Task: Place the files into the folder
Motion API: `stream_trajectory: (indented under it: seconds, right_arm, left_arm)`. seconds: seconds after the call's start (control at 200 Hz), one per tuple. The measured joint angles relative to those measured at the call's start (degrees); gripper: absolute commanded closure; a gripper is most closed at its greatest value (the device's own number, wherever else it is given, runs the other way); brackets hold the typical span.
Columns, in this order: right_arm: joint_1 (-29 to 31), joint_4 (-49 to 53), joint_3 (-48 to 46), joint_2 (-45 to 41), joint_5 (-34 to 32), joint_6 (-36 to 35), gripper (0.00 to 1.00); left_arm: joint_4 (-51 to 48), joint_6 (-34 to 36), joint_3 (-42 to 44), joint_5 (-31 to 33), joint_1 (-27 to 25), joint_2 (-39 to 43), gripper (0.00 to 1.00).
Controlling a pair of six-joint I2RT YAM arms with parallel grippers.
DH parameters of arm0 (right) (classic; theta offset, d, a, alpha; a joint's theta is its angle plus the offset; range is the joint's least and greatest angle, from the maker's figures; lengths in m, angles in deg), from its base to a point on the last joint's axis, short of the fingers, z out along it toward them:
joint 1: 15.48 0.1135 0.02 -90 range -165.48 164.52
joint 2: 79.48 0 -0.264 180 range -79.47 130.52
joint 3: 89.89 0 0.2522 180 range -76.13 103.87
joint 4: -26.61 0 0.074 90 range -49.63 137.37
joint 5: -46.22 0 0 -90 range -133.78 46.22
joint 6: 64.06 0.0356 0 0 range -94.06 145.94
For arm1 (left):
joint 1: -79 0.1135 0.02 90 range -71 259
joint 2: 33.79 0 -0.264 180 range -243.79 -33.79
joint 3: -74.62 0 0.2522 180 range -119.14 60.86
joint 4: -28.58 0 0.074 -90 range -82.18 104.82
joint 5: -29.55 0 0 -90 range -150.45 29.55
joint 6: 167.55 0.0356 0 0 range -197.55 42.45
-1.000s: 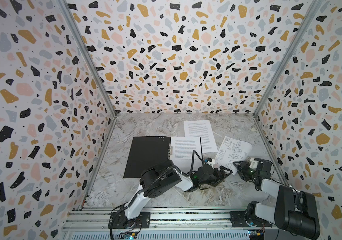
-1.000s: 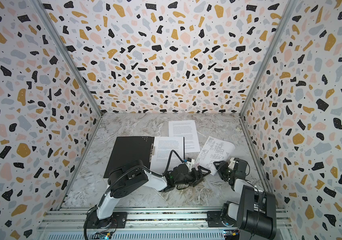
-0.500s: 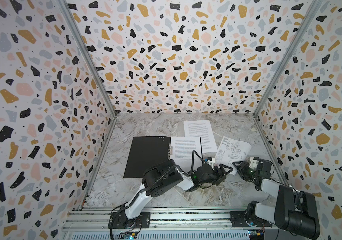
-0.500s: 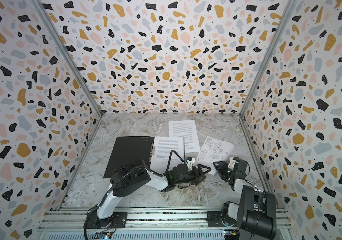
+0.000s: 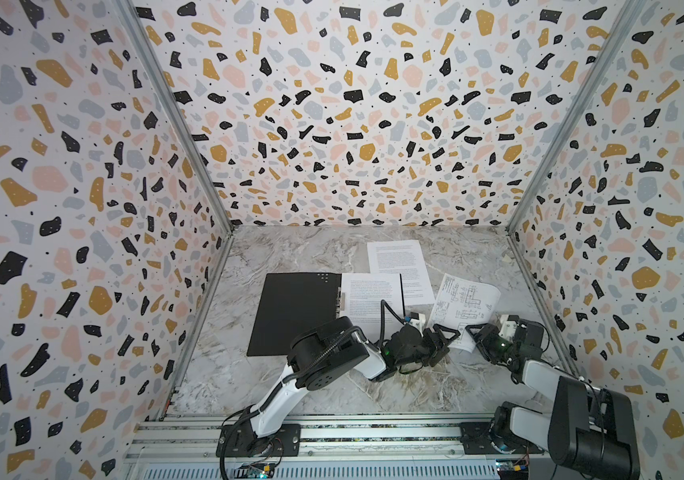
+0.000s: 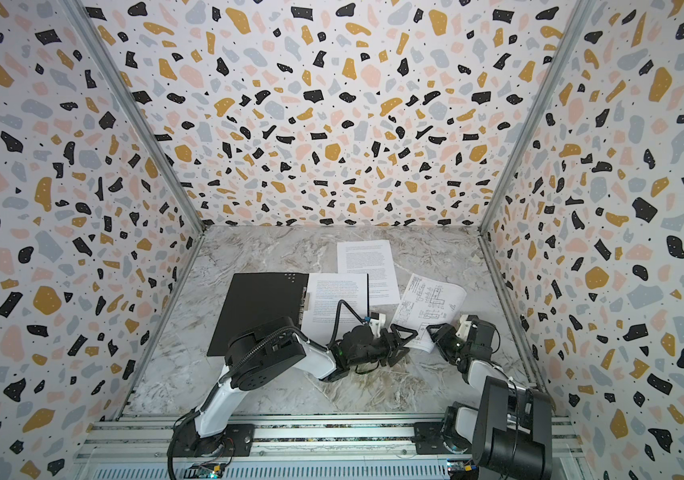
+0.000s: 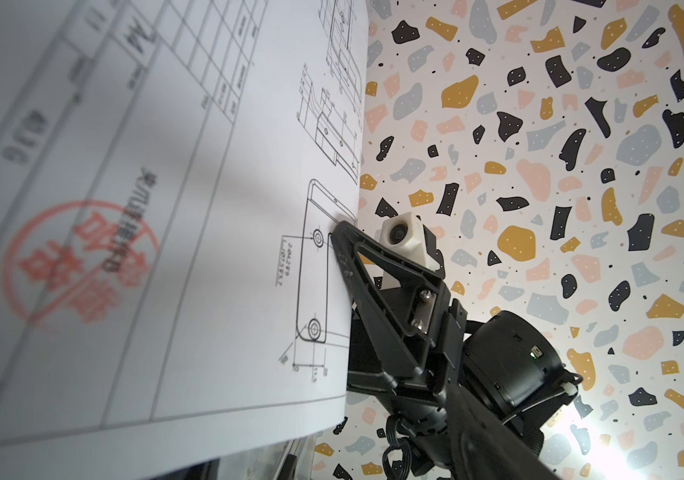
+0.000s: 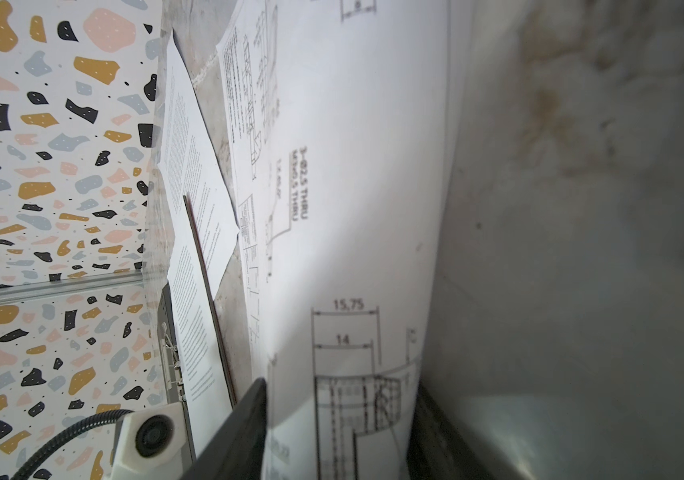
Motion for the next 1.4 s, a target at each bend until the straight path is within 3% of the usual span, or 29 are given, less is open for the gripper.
stream_trajectory:
  seconds: [0.425,0.691,0.876,1.402]
  right_arm:
    - [0.0,1.5,-1.4,-3.2,-0.8,0.0,0.47]
    - [0.0,1.6,-2.4,-4.9,-1.3,0.1,0.47]
    - [0.0,2.3,-2.6,-5.7,-1.6,0.2,0.47]
    - [0.0,2.4,-2.6,-5.9,-1.5,0.4,0.45]
  left_arm:
    - [1.4,-2.1,-0.1,1.8,0.2,-2.0,0.31]
    - [3.2,-3.3,-0.1,3.1,0.2,-2.3,0.43]
    - [4.7,-4.2,-0.1,3.5,0.2,-3.3,0.59]
    - [6.7,-4.4,-0.1,4.1,0.2,-3.5,0.77]
